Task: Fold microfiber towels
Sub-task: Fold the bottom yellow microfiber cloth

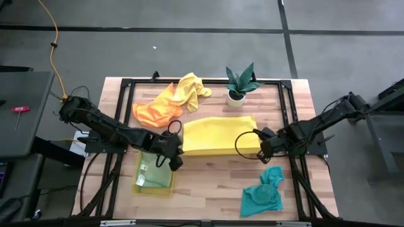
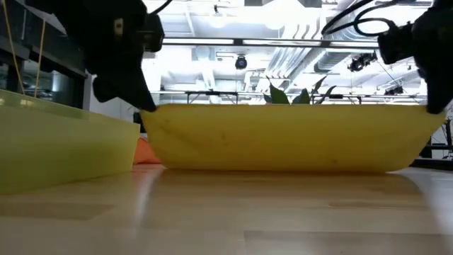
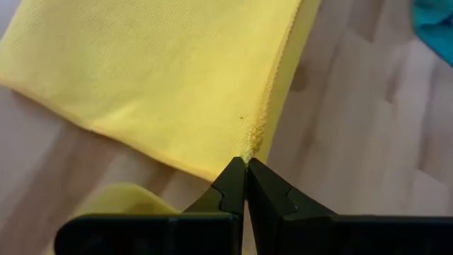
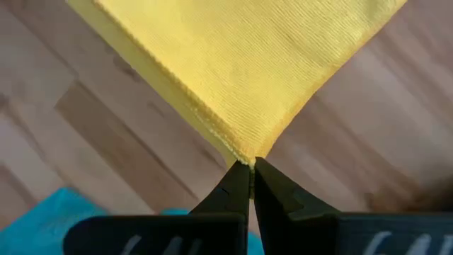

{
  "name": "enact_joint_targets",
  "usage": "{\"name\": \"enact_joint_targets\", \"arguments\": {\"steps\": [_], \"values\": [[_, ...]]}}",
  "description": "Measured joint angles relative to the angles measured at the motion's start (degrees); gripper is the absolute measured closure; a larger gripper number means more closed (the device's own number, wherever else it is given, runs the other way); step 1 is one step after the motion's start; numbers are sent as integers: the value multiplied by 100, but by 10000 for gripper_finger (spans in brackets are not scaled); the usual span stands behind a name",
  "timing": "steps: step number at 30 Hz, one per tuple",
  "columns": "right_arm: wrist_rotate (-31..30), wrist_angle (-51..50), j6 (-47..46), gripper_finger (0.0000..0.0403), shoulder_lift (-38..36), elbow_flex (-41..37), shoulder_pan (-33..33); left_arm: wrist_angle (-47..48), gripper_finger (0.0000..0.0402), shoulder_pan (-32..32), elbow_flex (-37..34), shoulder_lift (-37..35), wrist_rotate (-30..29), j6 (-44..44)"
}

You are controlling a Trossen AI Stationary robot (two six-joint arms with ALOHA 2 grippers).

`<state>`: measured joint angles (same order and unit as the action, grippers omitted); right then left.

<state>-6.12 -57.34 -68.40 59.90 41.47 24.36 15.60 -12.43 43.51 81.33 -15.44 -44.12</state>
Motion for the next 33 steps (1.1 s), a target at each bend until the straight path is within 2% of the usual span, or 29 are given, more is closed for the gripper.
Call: {"name": "enact_joint_targets", "arguments": {"steps": [4, 9, 13, 24, 33], "values": [[266, 37, -237, 403, 0, 2, 242, -63, 401, -139, 2, 103, 25, -148], [685, 299, -319, 403, -9, 4, 368, -60, 401, -159, 4, 180, 586, -153], [759, 318, -320, 403, -57, 4, 324, -39, 401, -1, 8, 90, 680, 29], [-605, -358, -453, 403, -171, 2, -695, -17, 401, 1140, 90, 41, 584, 852], [-1093, -354, -210, 403, -54, 0, -1441, 3, 401, 1647, 90, 171, 426, 1137]]}}
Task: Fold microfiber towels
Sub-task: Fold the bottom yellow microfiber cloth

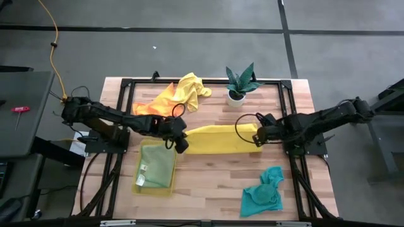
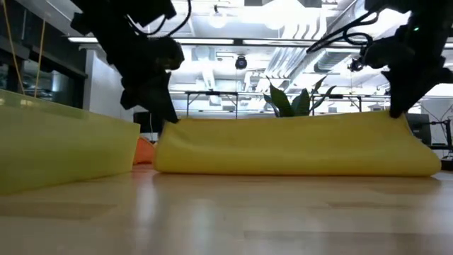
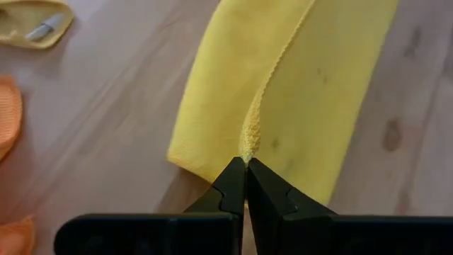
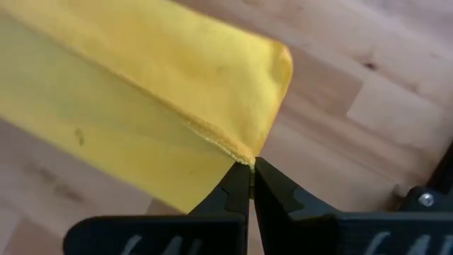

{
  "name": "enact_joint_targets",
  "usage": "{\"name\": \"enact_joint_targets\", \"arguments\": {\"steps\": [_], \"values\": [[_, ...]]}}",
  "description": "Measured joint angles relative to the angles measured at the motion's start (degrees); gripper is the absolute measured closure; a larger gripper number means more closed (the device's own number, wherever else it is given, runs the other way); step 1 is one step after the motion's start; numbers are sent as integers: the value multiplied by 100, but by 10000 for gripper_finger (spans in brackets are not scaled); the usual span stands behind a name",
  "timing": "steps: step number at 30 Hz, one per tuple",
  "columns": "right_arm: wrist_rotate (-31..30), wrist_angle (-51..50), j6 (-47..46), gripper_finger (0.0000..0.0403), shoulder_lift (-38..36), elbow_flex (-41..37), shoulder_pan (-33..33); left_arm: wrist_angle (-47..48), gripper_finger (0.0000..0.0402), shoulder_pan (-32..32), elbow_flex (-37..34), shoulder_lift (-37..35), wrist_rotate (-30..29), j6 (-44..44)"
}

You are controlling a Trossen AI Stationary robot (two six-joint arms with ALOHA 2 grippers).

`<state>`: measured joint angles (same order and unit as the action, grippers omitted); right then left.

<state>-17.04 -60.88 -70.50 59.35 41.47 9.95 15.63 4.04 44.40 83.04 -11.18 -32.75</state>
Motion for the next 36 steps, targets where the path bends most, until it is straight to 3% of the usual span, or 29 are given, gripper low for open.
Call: {"name": "enact_joint_targets", "arguments": {"steps": [9, 22, 36], "values": [[-175, 109, 0, 403, 347, 0, -457, -59, 401, 150, 4, 467, -242, 3], [-501, 249, -294, 403, 1286, 2, -899, -71, 401, 412, 7, 479, -612, 131], [-456, 382, -411, 403, 1750, 2, -998, -98, 391, 458, 7, 482, -974, 699]]}}
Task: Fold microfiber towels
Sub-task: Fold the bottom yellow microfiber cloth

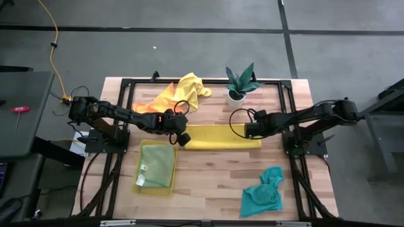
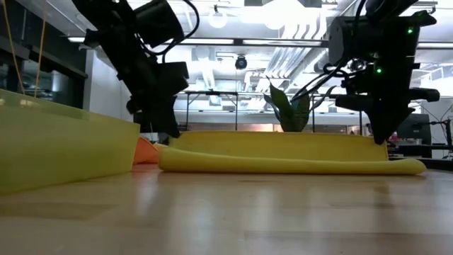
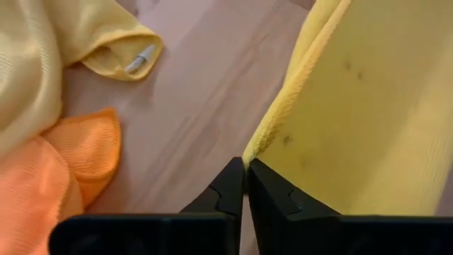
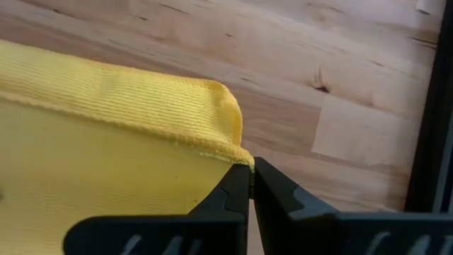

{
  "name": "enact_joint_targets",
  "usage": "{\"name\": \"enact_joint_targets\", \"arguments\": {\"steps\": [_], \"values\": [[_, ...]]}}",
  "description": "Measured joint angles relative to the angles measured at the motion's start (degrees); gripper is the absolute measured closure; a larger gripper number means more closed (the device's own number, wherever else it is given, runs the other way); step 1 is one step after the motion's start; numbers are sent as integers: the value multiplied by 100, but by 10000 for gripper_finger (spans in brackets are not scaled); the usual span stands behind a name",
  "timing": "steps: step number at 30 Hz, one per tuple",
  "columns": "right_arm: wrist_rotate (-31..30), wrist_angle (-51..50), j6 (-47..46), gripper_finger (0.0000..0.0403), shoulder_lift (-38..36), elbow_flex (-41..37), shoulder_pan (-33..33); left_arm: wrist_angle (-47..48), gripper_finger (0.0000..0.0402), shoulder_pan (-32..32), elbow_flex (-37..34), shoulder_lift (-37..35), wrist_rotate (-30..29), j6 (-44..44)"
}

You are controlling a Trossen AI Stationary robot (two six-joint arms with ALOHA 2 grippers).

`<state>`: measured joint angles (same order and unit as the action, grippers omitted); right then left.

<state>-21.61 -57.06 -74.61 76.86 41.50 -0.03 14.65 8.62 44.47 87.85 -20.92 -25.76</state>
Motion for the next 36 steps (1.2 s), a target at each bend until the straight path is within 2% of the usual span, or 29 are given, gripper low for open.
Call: {"name": "enact_joint_targets", "arguments": {"steps": [7, 10, 19, 23, 28, 32, 36], "values": [[-203, -144, -181, 402, -2, -2, -63, 51, 366, 50, -7, 2, -242, 7], [-238, -210, -269, 389, -2, -2, -175, 86, 352, 96, -7, 2, -243, 7], [-205, -418, 180, 265, -85, 57, -376, 151, 310, 118, -7, -11, -238, 49], [-262, -804, 602, 219, -494, 177, -372, 240, 297, 177, -5, -326, -150, 193], [370, -698, 758, 193, -1261, -20, -356, 163, 289, 239, -6, -977, 20, 200], [805, -396, 373, 190, -1792, -567, -270, -723, 288, 140, -267, -1435, 342, 197], [1005, -1, 142, 190, -2115, -860, -209, -2849, 288, -85, -969, -1644, 1092, 118]]}}
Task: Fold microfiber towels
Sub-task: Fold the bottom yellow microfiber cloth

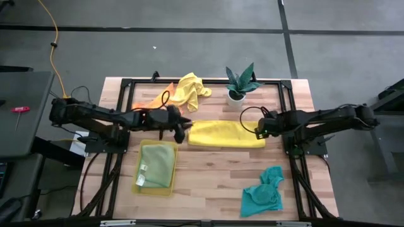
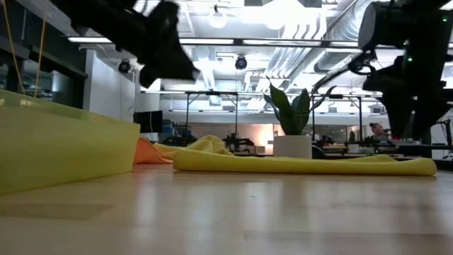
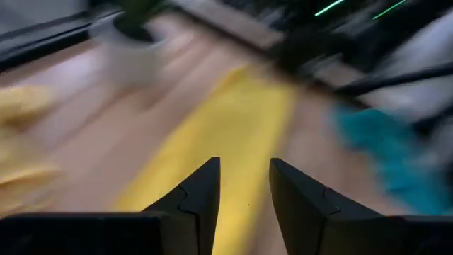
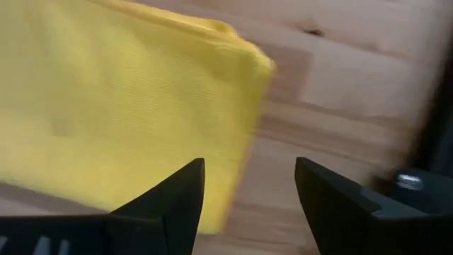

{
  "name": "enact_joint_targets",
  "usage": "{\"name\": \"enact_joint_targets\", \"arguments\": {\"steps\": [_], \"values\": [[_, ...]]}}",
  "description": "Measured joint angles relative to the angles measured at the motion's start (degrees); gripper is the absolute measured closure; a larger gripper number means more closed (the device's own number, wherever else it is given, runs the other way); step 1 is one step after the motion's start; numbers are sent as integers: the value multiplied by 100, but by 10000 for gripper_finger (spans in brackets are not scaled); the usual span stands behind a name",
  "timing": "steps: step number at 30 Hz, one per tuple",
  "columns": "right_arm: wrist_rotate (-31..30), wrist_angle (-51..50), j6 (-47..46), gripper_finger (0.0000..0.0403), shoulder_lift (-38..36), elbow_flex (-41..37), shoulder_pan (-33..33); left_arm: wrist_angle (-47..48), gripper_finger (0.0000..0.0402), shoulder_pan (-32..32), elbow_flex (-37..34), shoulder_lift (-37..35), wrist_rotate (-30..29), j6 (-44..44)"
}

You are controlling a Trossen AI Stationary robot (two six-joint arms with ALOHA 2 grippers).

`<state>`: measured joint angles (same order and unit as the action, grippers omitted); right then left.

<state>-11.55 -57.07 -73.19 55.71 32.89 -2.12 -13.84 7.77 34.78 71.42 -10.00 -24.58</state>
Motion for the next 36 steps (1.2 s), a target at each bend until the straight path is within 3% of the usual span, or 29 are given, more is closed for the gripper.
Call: {"name": "enact_joint_targets", "arguments": {"steps": [3, 6, 14, 22, 27, 34, 36], "values": [[-19, 101, -93, 190, -55, -101, -37, -1724, 288, -179, -500, 0, 631, -144], [190, 307, -249, 190, -1, -319, -128, -2688, 288, -358, -810, 0, 777, -232], [607, 1625, -441, 190, 227, -1031, -280, -3118, 288, -710, -872, 0, 745, -435], [604, 2099, -733, 195, 438, -1269, -276, -3159, 288, -880, -872, 0, 741, -551], [525, 2078, -846, 248, 526, -1220, -272, -3227, 288, -903, -872, 0, 741, -634], [364, 2165, -843, 385, 571, -1227, -270, -3279, 288, -892, -870, -104, 792, -679], [335, 2055, -825, 394, 546, -1129, -270, -3280, 288, -892, -870, -255, 914, -682]]}}
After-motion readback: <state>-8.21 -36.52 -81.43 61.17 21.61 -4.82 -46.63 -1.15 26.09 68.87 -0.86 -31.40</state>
